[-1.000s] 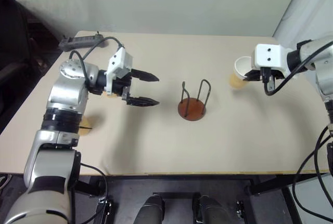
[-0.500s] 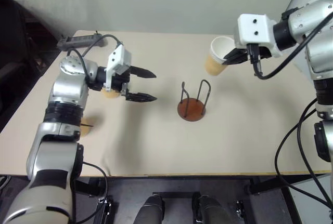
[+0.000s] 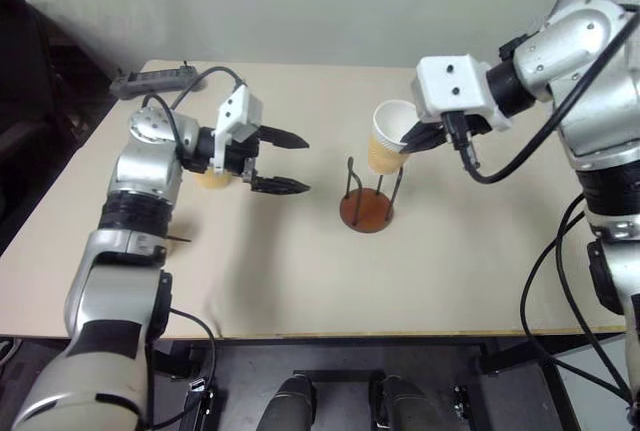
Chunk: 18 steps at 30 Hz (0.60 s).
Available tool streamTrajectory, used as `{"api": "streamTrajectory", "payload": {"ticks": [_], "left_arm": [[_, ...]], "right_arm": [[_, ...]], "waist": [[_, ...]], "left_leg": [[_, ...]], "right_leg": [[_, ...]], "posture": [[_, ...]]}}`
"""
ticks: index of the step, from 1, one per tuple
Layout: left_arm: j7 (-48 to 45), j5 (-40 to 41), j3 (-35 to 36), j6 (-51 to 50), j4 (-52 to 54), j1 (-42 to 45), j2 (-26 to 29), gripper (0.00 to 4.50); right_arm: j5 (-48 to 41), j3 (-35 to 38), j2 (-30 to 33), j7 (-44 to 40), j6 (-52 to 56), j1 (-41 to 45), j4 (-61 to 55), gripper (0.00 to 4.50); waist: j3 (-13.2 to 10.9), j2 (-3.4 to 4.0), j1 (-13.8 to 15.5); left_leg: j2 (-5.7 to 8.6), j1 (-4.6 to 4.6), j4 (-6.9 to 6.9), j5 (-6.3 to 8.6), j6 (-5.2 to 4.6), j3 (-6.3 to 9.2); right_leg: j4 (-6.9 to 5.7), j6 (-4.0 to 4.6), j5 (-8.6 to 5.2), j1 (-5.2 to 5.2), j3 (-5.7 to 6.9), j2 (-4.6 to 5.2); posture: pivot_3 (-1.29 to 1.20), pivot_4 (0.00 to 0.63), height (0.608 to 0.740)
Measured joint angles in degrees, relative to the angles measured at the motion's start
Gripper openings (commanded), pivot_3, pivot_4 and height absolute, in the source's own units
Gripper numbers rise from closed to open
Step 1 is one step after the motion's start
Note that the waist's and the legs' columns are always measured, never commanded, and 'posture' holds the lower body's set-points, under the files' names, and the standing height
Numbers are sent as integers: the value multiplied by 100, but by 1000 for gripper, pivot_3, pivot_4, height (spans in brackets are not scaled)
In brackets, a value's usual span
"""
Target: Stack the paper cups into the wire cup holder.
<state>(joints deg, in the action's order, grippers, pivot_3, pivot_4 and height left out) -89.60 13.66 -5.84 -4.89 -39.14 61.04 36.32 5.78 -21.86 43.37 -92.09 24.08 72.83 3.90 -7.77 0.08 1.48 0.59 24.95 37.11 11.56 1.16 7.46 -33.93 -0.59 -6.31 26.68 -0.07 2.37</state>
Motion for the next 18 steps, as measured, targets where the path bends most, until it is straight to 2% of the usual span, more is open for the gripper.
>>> {"api": "streamTrajectory", "payload": {"ticks": [18], "left_arm": [[2, 11, 10, -17, 73, -25, -38, 4500]], "right_arm": [[234, -417, -505, 165, -603, -128, 639, 27]], "waist": [[0, 0, 0]], "left_leg": [[0, 1, 2, -1, -1, -1]], "right_leg": [[-4, 1, 0, 4, 0, 0]], "posture": [[0, 150, 740]]}}
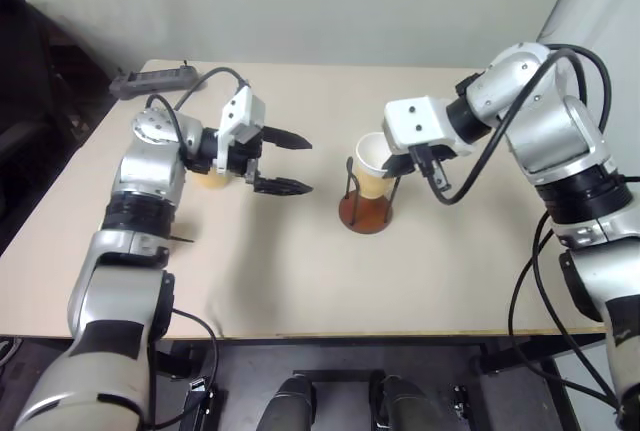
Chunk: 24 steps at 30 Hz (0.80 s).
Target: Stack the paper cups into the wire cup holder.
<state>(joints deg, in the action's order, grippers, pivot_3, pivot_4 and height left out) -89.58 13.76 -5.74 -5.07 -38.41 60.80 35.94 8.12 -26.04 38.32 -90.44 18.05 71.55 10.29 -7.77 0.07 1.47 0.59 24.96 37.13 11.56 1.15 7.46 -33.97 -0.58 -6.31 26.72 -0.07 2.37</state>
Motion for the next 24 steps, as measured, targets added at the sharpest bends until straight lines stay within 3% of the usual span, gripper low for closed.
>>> {"api": "streamTrajectory", "payload": {"ticks": [6, 9, 13, 24], "left_arm": [[2, 3, 1, -27, 34, 0, 1, 4500], [2, 3, 1, -43, 37, 0, 1, 4500], [3, 3, 1, -55, 49, 0, 1, 4500], [6, 6, 1, -142, 172, 0, 2, 4500]], "right_arm": [[62, -3, -172, 56, -55, 22, 101, 27], [85, -3, -176, 56, -81, 22, 101, 618], [111, -2, -198, 92, -73, 22, 101, 1947], [108, -2, -265, 195, -45, 130, 205, 1947]], "waist": [[0, 0, -1], [0, 0, 1], [0, 0, -1], [0, 0, -3]], "left_leg": [[0, 0, 0, 0, 0, 0], [0, 0, 0, 0, 0, 0], [0, 0, 0, 0, 0, 0], [0, 0, 0, 0, 0, 0]], "right_leg": [[-1, 1, 0, 1, 0, 0], [0, 1, 0, 0, 0, 0], [-1, 2, 1, 1, 0, 0], [-2, 2, 1, 2, 0, 0]], "posture": [[0, 150, 740], [0, 150, 740], [0, 150, 740], [0, 150, 740]]}}
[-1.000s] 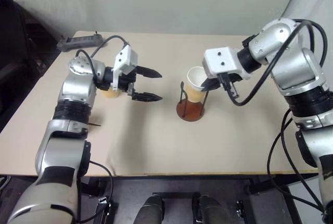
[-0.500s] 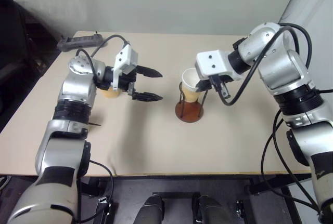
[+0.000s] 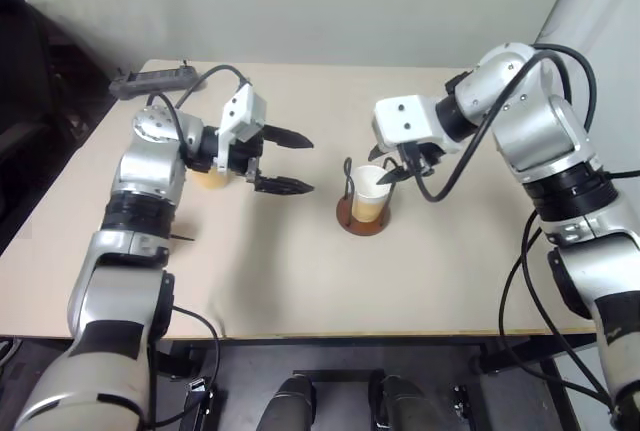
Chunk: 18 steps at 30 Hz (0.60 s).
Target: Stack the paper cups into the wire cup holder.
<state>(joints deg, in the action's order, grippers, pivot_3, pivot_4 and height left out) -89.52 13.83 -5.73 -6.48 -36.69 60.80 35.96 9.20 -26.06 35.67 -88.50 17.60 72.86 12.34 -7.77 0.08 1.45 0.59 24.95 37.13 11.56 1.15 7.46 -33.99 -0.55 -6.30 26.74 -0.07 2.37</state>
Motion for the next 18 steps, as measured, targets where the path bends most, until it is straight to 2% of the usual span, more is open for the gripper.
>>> {"api": "streamTrajectory", "payload": {"ticks": [4, 8, 13, 18], "left_arm": [[23, -52, -2, 62, -62, 35, 85, 4500], [144, -409, 6, 642, -486, 256, 495, 4500], [258, -919, -58, 1279, -916, 426, 929, 4500], [238, -1040, -60, 1404, -1121, 466, 984, 4500]], "right_arm": [[-93, 89, 37, 32, 119, 334, 188, 1947], [-378, 558, 483, 18, 550, 371, 21, 1947], [-683, 930, 1208, 14, 991, -622, -715, 1947], [-680, 969, 1327, 349, 722, -878, -781, 1947]], "waist": [[0, 0, -1], [0, 0, 9], [4, -7, 17], [2, -4, -14]], "left_leg": [[0, 5, -1, 0, 0, 0], [1, 8, -3, 3, 3, 0], [2, 7, -4, 8, 4, -4], [-6, 1, -4, 2, 2, -5]], "right_leg": [[-1, 3, -1, 6, 0, 0], [2, 16, -10, 7, 0, 0], [3, 29, -23, 5, -1, 1], [-10, 17, -15, 8, 0, -5]], "posture": [[0, 150, 740], [0, 150, 740], [0, 150, 740], [0, 150, 740]]}}
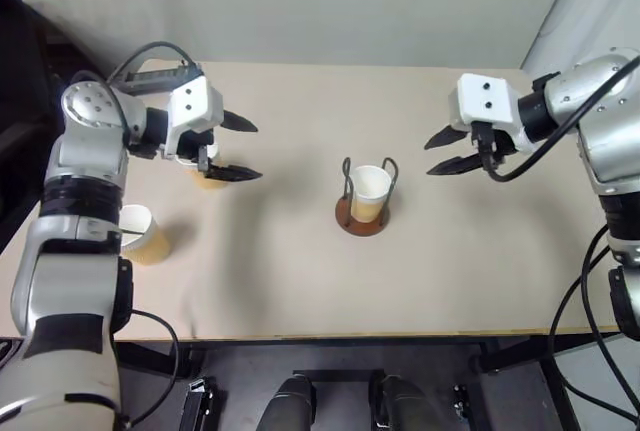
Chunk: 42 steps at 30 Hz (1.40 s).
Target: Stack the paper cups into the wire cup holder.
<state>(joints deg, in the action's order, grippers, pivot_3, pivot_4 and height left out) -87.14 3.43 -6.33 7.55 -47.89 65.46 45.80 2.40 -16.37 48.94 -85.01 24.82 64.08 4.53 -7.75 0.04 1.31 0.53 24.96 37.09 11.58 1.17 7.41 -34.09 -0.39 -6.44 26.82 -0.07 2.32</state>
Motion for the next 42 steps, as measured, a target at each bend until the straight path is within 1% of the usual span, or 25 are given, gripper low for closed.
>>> {"api": "streamTrajectory", "payload": {"ticks": [5, 9, 13, 18, 21, 27, 32, 42], "left_arm": [[-30, 174, 145, -130, -3, 61, -62, 4500], [7, 241, 226, -171, -71, 7, -100, 4500], [57, 161, 222, -107, -376, -223, -42, 4500], [299, -346, 54, 496, -864, -261, 332, 4500], [418, -560, -2, 775, -1144, -181, 427, 4500], [857, -1251, -343, 1381, -1597, 371, 570, 4500], [1181, -1725, -590, 1670, -1981, 952, 616, 4500], [1486, -2387, -1019, 1794, -2521, 993, 565, 4500]], "right_arm": [[-167, 137, -397, 373, -154, 69, 174, 1947], [-569, 253, -876, 512, 65, 268, 404, 1947], [-788, 265, -1026, 521, 226, 411, 415, 1947], [-903, 264, -1114, 521, 294, 412, 431, 1947], [-924, 264, -1122, 520, 307, 417, 433, 1947], [-964, 256, -1143, 505, 326, 417, 417, 1947], [-1011, 251, -1130, 469, 353, 417, 398, 1947], [-1110, 247, -1261, 472, 357, 504, 409, 1947]], "waist": [[0, 0, -52], [0, 1, -66], [0, 0, -63], [0, 0, -59], [0, 0, -28], [0, -1, -19], [0, 0, -38], [1, -1, -79]], "left_leg": [[-6, -2, 1, -6, -3, -1], [-7, 0, 1, -6, -3, -2], [-8, 6, -1, -3, 0, -1], [-8, 11, -2, -1, 2, -2], [-7, 11, -2, -2, 4, 0], [-4, 11, 0, -5, 7, 0], [-5, 11, -5, -4, 8, -1], [-7, 27, -10, -2, 10, -12]], "right_leg": [[0, -6, 10, -1, -2, -6], [3, -6, 9, 1, -2, -8], [7, -4, 4, 4, 0, -7], [6, 0, 2, 15, -1, -7], [3, 4, 4, 14, 0, -7], [3, 13, 10, 14, -1, -7], [6, 14, 7, 17, -2, -7], [0, 20, 4, 45, -1, -19]], "posture": [[0, 150, 740], [0, 150, 740], [0, 150, 740], [0, 150, 740], [0, 150, 740], [0, 150, 740], [0, 150, 740], [0, 150, 740]]}}
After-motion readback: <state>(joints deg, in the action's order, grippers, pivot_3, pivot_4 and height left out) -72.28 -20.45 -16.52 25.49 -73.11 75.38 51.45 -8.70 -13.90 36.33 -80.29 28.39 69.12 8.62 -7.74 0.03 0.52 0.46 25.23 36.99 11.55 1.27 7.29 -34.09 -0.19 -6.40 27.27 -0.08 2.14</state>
